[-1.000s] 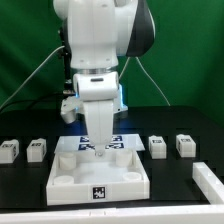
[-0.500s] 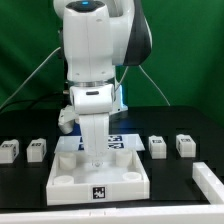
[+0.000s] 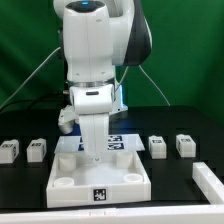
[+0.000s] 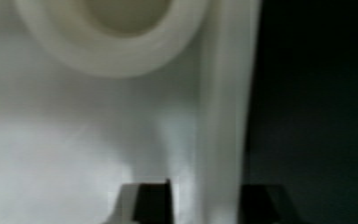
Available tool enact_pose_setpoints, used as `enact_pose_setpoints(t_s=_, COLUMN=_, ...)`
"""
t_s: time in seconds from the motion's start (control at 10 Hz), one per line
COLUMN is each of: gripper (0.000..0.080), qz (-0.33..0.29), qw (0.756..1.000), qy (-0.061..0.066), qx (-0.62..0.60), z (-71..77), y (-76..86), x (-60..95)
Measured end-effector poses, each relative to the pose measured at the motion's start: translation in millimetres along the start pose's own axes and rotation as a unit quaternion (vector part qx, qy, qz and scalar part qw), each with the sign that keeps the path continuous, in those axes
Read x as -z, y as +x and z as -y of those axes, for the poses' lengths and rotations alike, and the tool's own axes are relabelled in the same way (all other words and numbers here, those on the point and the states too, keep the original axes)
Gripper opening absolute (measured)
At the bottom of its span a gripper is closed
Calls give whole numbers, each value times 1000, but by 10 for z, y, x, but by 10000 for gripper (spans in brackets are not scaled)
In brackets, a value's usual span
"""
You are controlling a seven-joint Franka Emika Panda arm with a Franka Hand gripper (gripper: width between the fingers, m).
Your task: Assemble one leg
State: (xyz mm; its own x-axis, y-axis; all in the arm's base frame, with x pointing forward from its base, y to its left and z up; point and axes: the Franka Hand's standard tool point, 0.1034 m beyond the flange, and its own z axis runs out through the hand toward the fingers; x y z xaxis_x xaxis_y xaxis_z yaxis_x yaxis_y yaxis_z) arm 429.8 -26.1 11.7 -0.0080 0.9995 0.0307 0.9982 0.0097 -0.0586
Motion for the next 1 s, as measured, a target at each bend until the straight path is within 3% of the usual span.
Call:
enact_pose_setpoints(t_s=0.1, gripper=60, qz=0, qw=1000, qy=-2, qx=0, z=-9, y=0, x=8)
enact_pose_setpoints(t_s=0.9, gripper=61, qz=0, qw=1000, qy=-2, qx=0, z=-12, y=1, x=9)
enact_pose_setpoints(t_s=1.0, gripper=61, qz=-1, qw=1000, qy=-4, qx=-13, z=-63, y=74, x=5)
